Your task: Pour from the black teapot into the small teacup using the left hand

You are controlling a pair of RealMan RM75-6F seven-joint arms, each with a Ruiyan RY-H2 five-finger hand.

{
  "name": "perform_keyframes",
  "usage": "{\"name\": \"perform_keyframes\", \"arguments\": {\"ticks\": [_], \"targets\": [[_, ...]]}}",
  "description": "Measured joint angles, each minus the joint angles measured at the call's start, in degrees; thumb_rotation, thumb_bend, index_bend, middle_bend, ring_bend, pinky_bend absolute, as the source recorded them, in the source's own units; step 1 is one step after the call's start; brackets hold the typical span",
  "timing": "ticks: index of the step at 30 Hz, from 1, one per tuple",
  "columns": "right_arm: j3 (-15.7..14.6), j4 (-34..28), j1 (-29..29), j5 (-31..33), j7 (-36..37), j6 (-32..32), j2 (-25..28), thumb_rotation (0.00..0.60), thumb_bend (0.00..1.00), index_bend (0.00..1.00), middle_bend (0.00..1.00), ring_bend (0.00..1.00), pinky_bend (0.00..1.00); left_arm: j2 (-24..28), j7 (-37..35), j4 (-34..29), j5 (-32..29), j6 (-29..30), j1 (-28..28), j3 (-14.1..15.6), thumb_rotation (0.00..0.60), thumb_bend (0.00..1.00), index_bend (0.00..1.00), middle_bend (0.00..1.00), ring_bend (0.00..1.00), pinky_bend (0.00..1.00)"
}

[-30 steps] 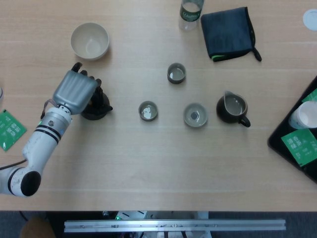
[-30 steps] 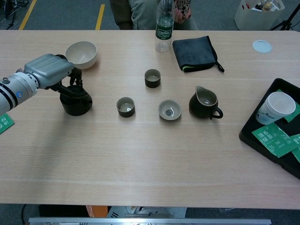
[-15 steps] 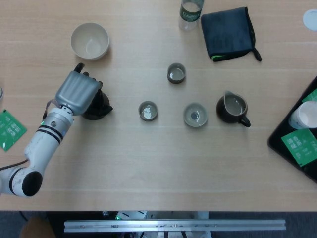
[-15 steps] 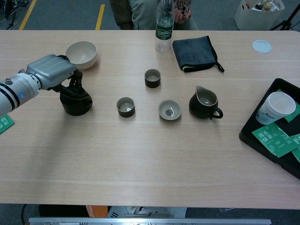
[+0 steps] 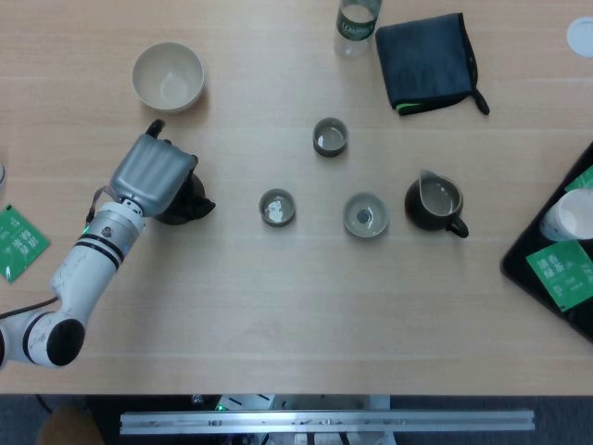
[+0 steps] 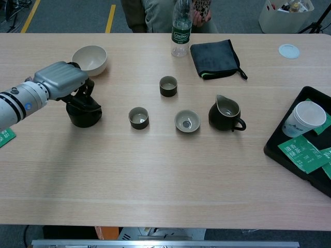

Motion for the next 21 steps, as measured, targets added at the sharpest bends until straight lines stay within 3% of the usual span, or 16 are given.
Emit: {"name": "perform_keyframes", "arguments": {"ticks": [8,21], "targets": [[0.12,0.21,0.04,0.09,0.25,-0.05,-0.10,0.600,0.00,0.36,0.39,0.23,0.23,0.34,0.83,-0.63,-0.96,-0.17,-0.37,0.14,0.194,0.21,0.60,0.71,0.51,0.14],[0.21,0.38,-0.19,0.29,0.58,0.14,-0.17,0.600,0.00,0.36,0.39,0.23,0.23,0.92,1.69,-1.66,-1.17,-0.44,-1.15,0.56,0.196,0.21,0.65,0.72,0.52,0.14]]}}
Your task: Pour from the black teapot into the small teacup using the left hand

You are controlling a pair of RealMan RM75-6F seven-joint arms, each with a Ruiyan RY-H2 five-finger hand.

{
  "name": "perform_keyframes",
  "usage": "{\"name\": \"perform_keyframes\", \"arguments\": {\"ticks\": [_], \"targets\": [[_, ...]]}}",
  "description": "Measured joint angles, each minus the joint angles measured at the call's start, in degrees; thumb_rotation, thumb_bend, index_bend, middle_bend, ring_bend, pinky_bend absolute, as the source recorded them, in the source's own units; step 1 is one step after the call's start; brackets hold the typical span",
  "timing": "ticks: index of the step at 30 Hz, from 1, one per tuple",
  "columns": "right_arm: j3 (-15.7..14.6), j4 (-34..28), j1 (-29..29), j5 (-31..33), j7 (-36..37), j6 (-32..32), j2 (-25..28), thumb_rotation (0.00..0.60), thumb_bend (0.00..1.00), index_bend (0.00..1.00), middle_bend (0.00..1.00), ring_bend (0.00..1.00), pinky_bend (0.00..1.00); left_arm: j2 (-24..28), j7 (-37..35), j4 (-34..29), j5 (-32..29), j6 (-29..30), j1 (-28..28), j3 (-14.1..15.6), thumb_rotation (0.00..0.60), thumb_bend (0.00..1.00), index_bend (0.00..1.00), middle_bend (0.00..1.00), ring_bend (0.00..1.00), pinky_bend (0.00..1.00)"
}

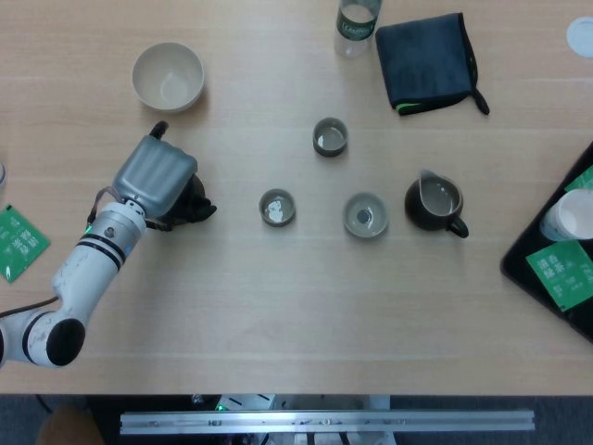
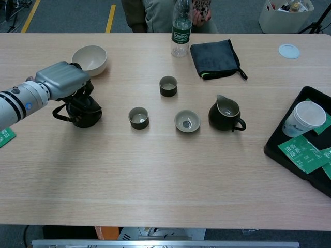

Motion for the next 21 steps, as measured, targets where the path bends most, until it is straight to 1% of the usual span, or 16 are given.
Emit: {"name": "perform_keyframes", "arguments": {"ticks": [9,13,19,21], "targets": [[-0.02,0.01,-0.01,-0.08,0.03,-0.06,0.01,0.600,0.00,0.36,0.39,0.23,0.23,0.34,0.71,-0.38,-0.35,0.65,0.06,0.54,0.195,0.21,0.64,0.72,0.52,0.14],[-0.01,-0.07,0.00,-0.13,-0.05,-0.03,0.03,0.600,0.00,0.36,0.39,0.23,0.23,0.78,0.84,-0.85,-0.10,1.01,0.32,1.03,0.156,0.21,0.62,0.71,0.51,0.14],[-0.05,-0.22,0.06,-0.38,-0.25,-0.02,0.10,0.600,0.00,0.36,0.39,0.23,0.23,1.51,1.49,-1.60,-0.26,1.49,0.86,1.99,0.160,0.20,0.61,0.70,0.50,0.14],[-0.07,-0.27,0.10,-0.51,-0.33,0.00,0.11,0.600,0.00,0.36,0.39,0.23,0.23,1.69,1.58,-1.87,-0.35,1.59,0.95,2.10,0.170,0.20,0.60,0.69,0.49,0.14]]}}
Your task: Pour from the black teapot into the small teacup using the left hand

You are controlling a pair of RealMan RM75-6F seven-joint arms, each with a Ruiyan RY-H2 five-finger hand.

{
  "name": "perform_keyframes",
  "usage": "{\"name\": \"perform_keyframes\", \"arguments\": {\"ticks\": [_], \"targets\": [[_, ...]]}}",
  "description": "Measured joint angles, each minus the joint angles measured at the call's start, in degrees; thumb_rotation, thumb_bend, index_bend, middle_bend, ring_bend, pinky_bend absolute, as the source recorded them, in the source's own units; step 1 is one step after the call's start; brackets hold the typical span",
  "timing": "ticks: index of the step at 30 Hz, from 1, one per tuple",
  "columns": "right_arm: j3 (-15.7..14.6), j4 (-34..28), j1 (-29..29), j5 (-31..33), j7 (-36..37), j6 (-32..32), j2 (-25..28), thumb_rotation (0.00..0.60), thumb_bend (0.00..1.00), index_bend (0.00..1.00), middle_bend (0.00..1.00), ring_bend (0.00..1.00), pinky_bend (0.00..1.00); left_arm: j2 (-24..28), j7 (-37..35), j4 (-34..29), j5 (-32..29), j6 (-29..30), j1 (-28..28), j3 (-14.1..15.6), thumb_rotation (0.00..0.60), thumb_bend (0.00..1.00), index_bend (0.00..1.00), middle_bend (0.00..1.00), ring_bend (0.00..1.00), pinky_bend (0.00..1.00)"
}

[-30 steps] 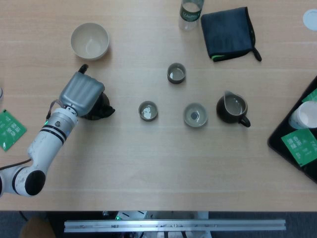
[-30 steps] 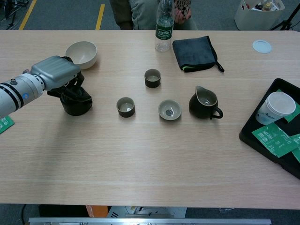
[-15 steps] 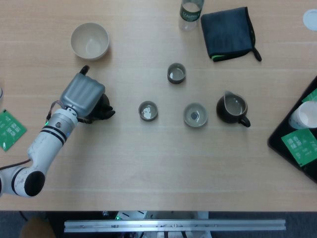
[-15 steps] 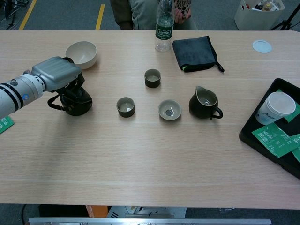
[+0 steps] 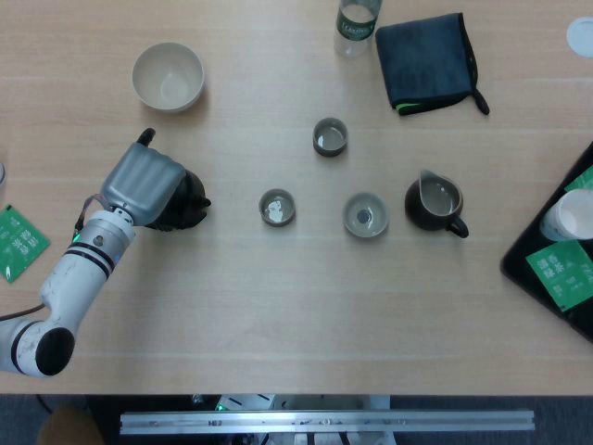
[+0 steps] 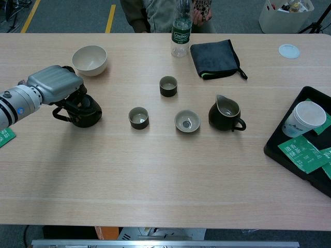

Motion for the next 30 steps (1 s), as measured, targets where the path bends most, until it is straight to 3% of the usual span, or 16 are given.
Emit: {"name": "perform_keyframes", "arguments": {"ticks": [8,13,20,28,30], "targets": [[-0.02,-0.15,0.09,-0.15,-0.16,-0.01,0.02,0.600,0.00,0.36,0.39,0.23,0.23,0.72,0.25,-1.38,0.42,0.74,0.51,0.56,0.158,0.20,0.52,0.63,0.44,0.14],[-0.04,-0.21,0.14,-0.21,-0.23,-0.06,0.10,0.600,0.00,0.36,0.39,0.23,0.23,0.74,0.49,-1.87,0.85,1.20,1.13,1.35,0.221,0.20,0.51,0.61,0.44,0.14],[-0.06,-0.46,0.22,-0.36,-0.49,-0.05,0.14,0.600,0.00,0.36,0.39,0.23,0.23,0.91,0.25,-2.19,1.83,1.90,2.07,2.04,0.248,0.20,0.49,0.60,0.43,0.14],[-0.07,-0.99,0.26,-0.50,-1.00,0.09,0.37,0.600,0.00,0.36,0.39,0.23,0.23,1.00,-0.40,-2.21,3.02,1.84,2.78,2.55,0.372,0.20,0.46,0.57,0.41,0.14],[-0.09,-1.11,0.26,-0.48,-1.13,0.03,0.42,0.600,0.00,0.36,0.39,0.23,0.23,0.99,-0.43,-2.09,3.40,1.86,2.93,2.63,0.463,0.20,0.46,0.57,0.41,0.14]]}}
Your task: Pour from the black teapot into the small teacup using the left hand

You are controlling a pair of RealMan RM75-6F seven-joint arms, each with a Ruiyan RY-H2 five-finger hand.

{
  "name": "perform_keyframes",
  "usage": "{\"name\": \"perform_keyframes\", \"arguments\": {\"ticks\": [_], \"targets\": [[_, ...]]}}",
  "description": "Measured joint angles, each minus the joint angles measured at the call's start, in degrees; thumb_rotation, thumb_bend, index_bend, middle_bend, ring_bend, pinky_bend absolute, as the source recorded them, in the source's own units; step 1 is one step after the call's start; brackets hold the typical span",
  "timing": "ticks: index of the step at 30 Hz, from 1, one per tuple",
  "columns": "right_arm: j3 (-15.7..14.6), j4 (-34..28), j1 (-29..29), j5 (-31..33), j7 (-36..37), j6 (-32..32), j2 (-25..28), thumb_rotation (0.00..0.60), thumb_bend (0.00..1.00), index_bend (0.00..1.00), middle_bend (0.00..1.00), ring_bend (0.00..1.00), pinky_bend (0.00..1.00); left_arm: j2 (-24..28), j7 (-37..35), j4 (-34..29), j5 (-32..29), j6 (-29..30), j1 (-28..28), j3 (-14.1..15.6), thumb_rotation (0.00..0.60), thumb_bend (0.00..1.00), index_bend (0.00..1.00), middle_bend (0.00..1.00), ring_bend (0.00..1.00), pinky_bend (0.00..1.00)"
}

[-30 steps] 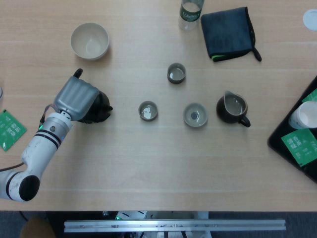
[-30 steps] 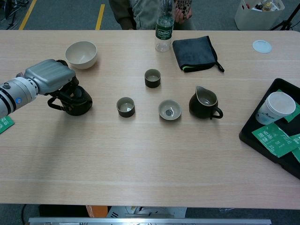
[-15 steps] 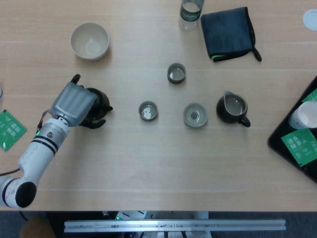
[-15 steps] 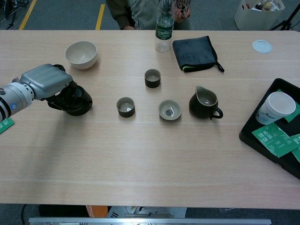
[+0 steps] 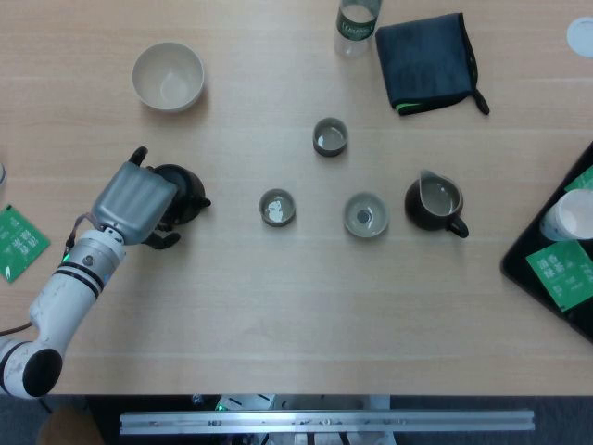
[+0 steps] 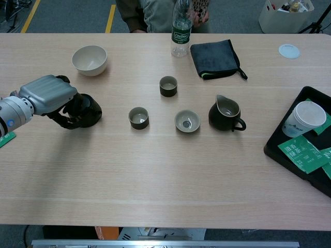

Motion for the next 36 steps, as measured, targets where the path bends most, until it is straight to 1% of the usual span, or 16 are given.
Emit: {"name": "perform_keyframes", "arguments": {"ticks": [1,3,5,16,36], "targets": [[-0.02,-0.06,0.00,0.00,-0.04,-0.01,0.02,0.600,0.00,0.36,0.39,0.23,0.23,-0.04,-0.01,0.13,0.18,0.04,0.07,0.02,0.514,0.20,0.46,0.57,0.41,0.14],[-0.04,-0.18,-0.03,-0.02,-0.12,0.04,0.08,0.600,0.00,0.36,0.39,0.23,0.23,-0.15,0.00,0.52,0.47,0.12,0.21,0.06,0.582,0.20,0.46,0.57,0.41,0.14],[-0.03,-0.29,-0.07,0.02,-0.21,0.10,0.15,0.600,0.00,0.36,0.39,0.23,0.23,-0.30,-0.05,0.94,0.79,0.23,0.39,0.05,0.599,0.20,0.46,0.57,0.41,0.14],[-0.02,-0.79,-0.11,-0.03,-0.61,0.24,0.32,0.600,0.00,0.36,0.39,0.23,0.23,-0.06,-0.20,1.49,1.53,0.16,0.81,-0.35,0.600,0.20,0.47,0.58,0.41,0.14],[0.04,0.68,-0.61,0.42,0.90,0.77,-0.20,0.600,0.00,0.36,0.39,0.23,0.23,0.31,3.97,-1.70,-0.01,0.70,-1.49,-3.20,0.600,0.21,0.47,0.58,0.41,0.14]]}}
